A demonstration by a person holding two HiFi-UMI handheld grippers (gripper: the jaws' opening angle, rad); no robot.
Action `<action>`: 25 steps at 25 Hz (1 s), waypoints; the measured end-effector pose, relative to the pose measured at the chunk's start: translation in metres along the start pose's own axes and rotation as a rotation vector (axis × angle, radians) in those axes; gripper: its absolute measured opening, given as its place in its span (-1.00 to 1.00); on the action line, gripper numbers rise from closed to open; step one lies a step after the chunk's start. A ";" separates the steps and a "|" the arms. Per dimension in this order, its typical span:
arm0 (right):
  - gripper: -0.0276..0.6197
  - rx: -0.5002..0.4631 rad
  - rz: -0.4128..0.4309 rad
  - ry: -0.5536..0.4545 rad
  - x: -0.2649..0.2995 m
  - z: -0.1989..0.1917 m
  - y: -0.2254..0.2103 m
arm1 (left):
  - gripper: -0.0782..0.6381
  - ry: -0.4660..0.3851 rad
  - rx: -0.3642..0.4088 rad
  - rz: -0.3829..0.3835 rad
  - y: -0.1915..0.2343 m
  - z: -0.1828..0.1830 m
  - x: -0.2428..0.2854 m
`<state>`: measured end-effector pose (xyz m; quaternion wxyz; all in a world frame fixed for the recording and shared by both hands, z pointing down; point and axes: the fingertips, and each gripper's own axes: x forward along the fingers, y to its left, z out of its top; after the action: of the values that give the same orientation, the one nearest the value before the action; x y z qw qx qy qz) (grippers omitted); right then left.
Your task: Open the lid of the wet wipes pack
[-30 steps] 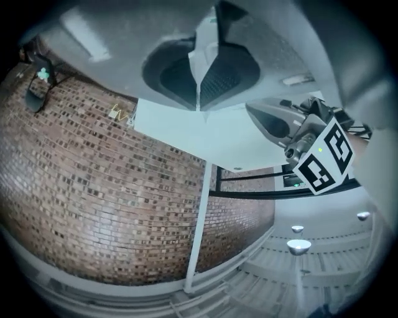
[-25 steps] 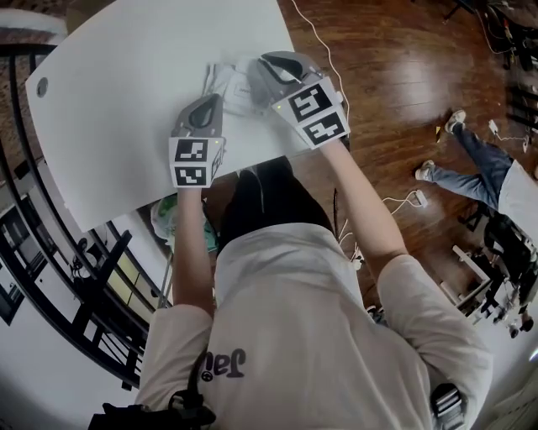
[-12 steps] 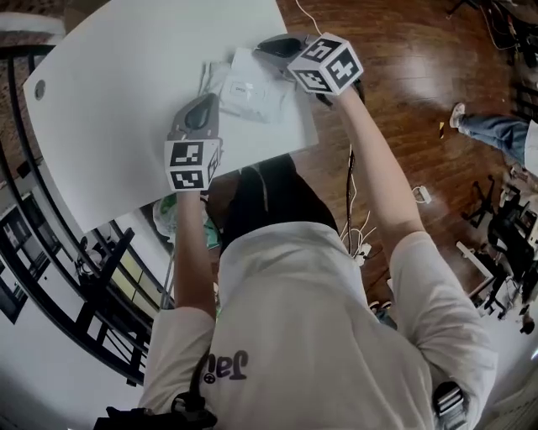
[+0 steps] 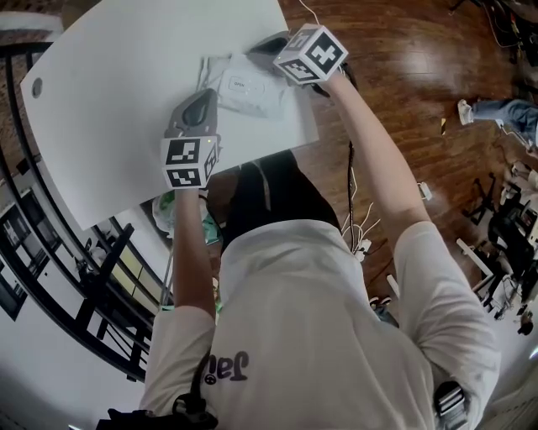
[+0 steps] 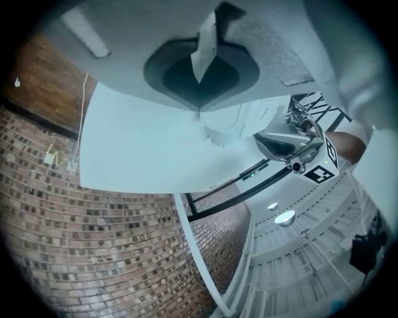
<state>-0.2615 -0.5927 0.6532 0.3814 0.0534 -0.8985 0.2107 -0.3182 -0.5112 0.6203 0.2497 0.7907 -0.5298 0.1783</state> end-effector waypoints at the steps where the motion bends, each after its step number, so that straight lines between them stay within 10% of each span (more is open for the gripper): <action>1: -0.94 -0.005 -0.004 0.008 0.002 -0.001 -0.001 | -0.74 0.000 -0.001 0.000 0.000 0.000 0.000; 12: -0.94 0.024 -0.042 -0.018 -0.013 0.012 0.000 | -0.74 0.047 0.030 0.012 -0.001 -0.002 -0.010; 20: -0.94 -0.049 -0.162 -0.230 -0.104 0.048 0.074 | -0.74 -0.155 -0.099 0.001 -0.017 0.056 -0.081; 25: -0.94 0.017 -0.235 -0.449 -0.150 0.040 0.156 | -0.74 -0.243 -0.028 -0.013 -0.057 0.073 -0.128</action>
<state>-0.2223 -0.4781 0.4699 0.1938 0.2060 -0.9465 0.1556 -0.3125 -0.4402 0.4798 0.1957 0.8063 -0.5535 0.0719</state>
